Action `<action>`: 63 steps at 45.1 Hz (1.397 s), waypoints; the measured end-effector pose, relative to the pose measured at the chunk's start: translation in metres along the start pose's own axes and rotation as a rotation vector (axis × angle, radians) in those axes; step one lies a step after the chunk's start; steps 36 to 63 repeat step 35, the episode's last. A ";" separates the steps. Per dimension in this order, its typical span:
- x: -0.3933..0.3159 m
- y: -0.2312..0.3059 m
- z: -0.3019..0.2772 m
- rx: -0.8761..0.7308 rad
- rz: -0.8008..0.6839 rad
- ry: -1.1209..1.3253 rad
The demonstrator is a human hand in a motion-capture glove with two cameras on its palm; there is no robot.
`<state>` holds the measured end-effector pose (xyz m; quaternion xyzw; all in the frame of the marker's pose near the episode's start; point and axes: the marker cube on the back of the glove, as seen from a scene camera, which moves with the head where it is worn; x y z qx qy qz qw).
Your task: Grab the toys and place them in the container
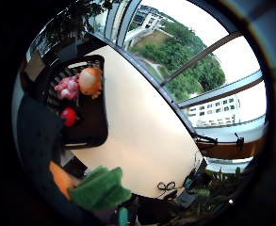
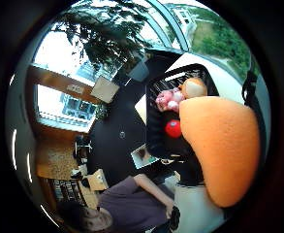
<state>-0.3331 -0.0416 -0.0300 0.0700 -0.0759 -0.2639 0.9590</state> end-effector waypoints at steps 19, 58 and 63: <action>-0.039 -0.016 0.068 -0.353 -0.023 0.147; -0.045 -0.014 0.069 -0.291 -0.027 0.167; -0.045 -0.014 0.069 -0.291 -0.027 0.167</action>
